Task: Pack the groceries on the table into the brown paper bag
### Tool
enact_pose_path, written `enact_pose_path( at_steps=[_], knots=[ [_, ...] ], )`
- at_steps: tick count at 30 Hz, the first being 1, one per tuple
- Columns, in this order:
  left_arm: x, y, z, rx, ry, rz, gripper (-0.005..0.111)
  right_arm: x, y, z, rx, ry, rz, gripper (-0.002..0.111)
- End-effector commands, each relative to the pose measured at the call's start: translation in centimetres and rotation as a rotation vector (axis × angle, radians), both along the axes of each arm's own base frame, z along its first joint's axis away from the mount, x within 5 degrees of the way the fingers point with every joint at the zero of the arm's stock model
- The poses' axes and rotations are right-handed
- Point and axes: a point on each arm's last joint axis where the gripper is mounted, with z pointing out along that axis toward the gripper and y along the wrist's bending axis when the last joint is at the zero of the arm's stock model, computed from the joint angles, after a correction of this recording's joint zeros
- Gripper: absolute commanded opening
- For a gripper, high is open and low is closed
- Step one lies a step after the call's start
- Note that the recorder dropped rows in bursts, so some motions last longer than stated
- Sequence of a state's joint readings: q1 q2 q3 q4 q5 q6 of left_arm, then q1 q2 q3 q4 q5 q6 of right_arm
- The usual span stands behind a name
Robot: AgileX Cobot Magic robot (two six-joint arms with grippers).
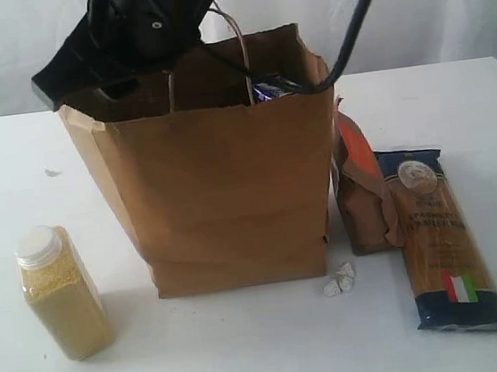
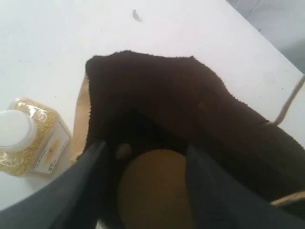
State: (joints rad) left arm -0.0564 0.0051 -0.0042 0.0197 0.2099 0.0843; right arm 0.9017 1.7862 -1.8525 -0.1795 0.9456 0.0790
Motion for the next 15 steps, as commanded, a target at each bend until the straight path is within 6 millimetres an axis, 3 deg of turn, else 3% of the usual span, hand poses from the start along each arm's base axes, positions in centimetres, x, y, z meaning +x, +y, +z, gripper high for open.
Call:
enact_pose_path(
  at_steps=[1, 9, 15],
  knots=[
    [0.0, 0.0, -0.1, -0.011, -0.001, 0.004, 0.000, -1.9, -1.5, 3.9, 0.106, -0.065, 0.016, 0.048],
    [0.0, 0.0, -0.1, -0.011, -0.001, 0.004, 0.000, -7.6, -4.3, 9.4, 0.202, -0.124, 0.127, 0.047],
    [0.0, 0.0, -0.1, -0.011, -0.001, 0.004, 0.000, -11.0, -6.0, 11.2, 0.211, -0.116, 0.185, 0.047]
  ],
)
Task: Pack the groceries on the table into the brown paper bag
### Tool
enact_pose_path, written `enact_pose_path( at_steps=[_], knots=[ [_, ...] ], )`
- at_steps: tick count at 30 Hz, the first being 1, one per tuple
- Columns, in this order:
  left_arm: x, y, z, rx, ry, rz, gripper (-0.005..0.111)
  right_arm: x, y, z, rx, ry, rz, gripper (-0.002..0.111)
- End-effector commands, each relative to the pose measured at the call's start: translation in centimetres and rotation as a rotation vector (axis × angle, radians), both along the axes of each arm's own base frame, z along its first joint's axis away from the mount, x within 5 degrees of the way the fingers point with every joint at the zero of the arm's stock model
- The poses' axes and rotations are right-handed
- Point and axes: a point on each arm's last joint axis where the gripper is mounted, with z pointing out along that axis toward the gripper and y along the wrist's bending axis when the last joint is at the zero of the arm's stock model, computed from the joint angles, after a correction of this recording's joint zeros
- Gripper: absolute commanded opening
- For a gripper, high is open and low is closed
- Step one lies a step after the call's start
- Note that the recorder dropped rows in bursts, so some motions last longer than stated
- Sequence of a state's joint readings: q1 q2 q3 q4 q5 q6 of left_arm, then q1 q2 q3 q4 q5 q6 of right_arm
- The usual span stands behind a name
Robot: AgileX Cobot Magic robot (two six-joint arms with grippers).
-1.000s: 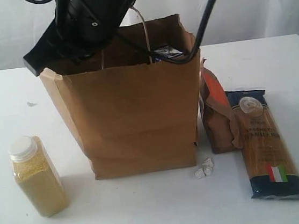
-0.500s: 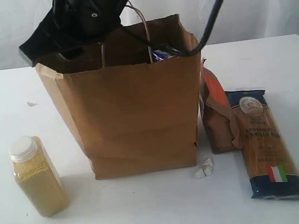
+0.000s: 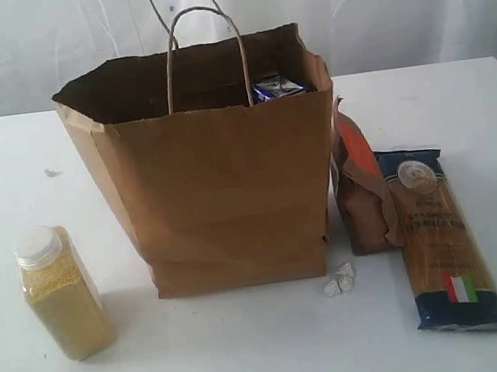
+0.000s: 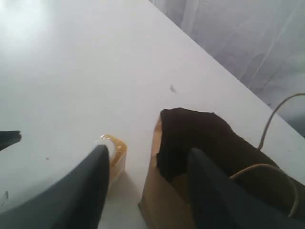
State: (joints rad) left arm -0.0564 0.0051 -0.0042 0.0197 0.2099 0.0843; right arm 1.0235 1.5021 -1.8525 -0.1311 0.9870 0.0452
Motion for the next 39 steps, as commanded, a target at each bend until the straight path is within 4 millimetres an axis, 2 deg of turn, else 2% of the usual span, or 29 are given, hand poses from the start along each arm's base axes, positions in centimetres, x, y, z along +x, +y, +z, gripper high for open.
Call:
enact_pose_path(
  at_steps=[1, 5, 12, 27, 30, 35, 39],
  knots=[
    [0.0, 0.0, -0.1, -0.011, -0.001, 0.004, 0.000, -2.4, -1.6, 1.4, -0.008, 0.005, 0.039, 0.047],
    [0.0, 0.0, -0.1, -0.011, -0.001, 0.004, 0.000, -3.4, -3.0, 1.0, -0.019, 0.035, 0.034, 0.047],
    [0.0, 0.0, -0.1, -0.011, -0.001, 0.004, 0.000, -4.8, -5.5, -1.1, -0.014, 0.079, 0.010, 0.047],
    [0.0, 0.0, -0.1, -0.011, -0.001, 0.004, 0.000, -8.4, -12.0, -4.6, 0.065, 0.116, -0.027, 0.047],
    [0.0, 0.0, -0.1, -0.011, -0.001, 0.004, 0.000, -8.9, -13.1, -6.1, 0.051, 0.137, -0.038, 0.047],
    [0.0, 0.0, -0.1, -0.011, -0.001, 0.004, 0.000, -9.3, -13.9, -9.7, 0.016, 0.209, -0.084, 0.047],
    [0.0, 0.0, -0.1, -0.011, -0.001, 0.004, 0.000, -8.6, -14.4, -13.0, -0.040, 0.258, -0.225, 0.047]
  ],
)
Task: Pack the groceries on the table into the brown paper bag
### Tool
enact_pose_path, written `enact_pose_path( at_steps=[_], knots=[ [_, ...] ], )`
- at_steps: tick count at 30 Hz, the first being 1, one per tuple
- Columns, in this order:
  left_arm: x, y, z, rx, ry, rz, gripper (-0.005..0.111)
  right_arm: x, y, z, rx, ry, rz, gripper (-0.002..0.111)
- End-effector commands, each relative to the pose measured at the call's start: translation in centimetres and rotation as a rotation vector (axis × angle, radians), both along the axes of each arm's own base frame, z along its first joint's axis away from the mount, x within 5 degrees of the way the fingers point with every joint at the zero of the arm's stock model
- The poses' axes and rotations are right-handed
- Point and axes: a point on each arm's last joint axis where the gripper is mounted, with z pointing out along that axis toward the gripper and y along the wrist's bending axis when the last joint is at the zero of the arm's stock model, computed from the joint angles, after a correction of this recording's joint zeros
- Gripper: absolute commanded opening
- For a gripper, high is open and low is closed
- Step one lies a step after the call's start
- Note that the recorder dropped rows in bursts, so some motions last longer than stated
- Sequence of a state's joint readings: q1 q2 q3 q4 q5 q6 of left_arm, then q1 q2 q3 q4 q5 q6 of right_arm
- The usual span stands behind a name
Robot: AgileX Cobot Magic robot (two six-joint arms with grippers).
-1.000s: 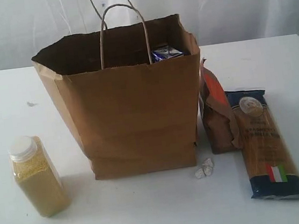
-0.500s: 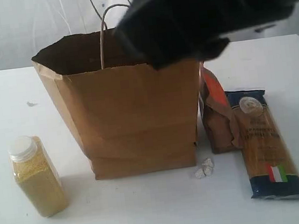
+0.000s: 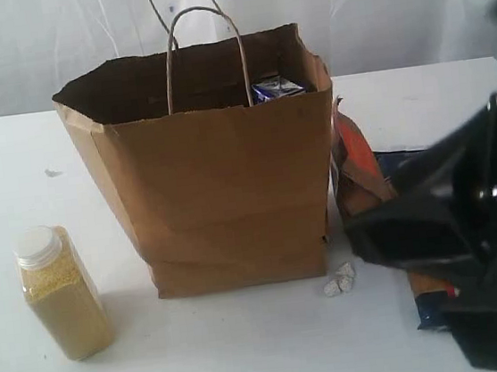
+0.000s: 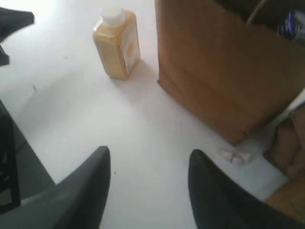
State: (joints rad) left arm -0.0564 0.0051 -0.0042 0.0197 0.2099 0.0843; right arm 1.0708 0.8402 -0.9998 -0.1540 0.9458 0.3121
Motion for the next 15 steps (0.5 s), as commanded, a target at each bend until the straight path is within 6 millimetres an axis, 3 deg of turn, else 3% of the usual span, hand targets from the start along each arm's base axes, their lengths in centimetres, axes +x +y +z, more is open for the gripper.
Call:
enact_pose_path(
  at_steps=[1, 8, 11, 15],
  knots=[
    [0.0, 0.0, -0.1, -0.011, -0.001, 0.004, 0.000, 0.7, -0.6, -3.4, -0.049, 0.049, -0.151, 0.047],
    [0.0, 0.0, -0.1, -0.011, -0.001, 0.004, 0.000, 1.5, -1.3, -8.1, -0.106, 0.073, -0.337, 0.047],
    [0.0, 0.0, -0.1, -0.011, -0.001, 0.004, 0.000, 1.9, -1.5, -10.0, -0.024, 0.100, -0.454, 0.047],
    [0.0, 0.0, -0.1, -0.011, -0.001, 0.004, 0.000, 2.4, -1.1, -11.1, 0.057, 0.113, -0.536, 0.036]
  ],
)
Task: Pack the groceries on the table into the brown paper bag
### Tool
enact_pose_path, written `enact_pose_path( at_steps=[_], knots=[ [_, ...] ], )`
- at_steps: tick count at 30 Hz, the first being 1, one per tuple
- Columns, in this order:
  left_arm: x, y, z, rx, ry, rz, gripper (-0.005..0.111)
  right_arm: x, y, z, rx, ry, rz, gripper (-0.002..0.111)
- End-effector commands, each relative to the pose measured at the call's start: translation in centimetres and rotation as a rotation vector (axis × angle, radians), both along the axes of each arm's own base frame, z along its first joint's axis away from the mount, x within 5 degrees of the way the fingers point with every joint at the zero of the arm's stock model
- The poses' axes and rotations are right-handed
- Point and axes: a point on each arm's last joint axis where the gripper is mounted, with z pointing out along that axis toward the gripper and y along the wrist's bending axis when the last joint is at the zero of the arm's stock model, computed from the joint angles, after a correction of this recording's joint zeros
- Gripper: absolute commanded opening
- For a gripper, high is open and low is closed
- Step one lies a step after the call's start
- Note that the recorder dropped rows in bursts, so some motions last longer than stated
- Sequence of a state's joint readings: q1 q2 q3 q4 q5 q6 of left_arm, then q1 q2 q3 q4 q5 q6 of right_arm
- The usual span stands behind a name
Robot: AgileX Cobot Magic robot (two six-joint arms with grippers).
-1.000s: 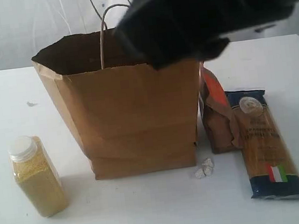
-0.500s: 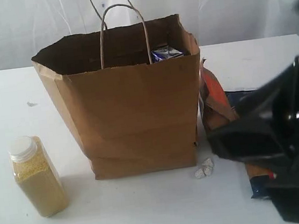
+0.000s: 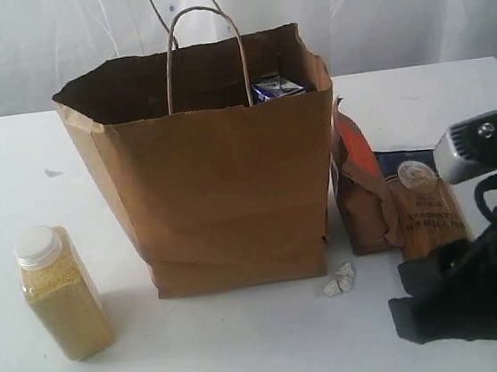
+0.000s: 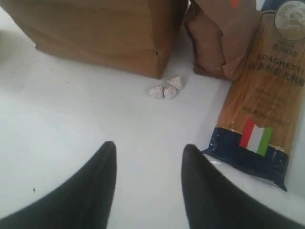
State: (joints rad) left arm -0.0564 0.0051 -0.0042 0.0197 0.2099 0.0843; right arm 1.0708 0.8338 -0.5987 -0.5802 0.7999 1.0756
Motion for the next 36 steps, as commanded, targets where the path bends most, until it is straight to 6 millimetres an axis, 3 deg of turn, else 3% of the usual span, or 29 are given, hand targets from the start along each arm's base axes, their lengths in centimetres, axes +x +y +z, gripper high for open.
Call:
enact_pose_path(
  at_steps=[1, 6, 14, 30, 36],
  knots=[
    [0.0, 0.0, -0.1, -0.011, -0.001, 0.004, 0.000, 0.5, 0.5, -0.8, 0.041, -0.008, -0.060, 0.036],
    [0.0, 0.0, -0.1, -0.011, -0.001, 0.004, 0.000, 1.8, 3.1, -3.6, -0.053, 0.062, -0.052, 0.036],
    [0.0, 0.0, -0.1, -0.011, -0.001, 0.004, 0.000, 4.6, 4.9, -7.2, -0.069, 0.150, -0.098, 0.036],
    [0.0, 0.0, -0.1, -0.011, -0.001, 0.004, 0.000, 9.0, 3.7, -7.9, -0.153, 0.144, -0.125, 0.036],
    [0.0, 0.0, -0.1, -0.011, -0.001, 0.004, 0.000, 10.3, 4.5, -9.1, -0.301, 0.182, 0.054, 0.036]
  ],
)
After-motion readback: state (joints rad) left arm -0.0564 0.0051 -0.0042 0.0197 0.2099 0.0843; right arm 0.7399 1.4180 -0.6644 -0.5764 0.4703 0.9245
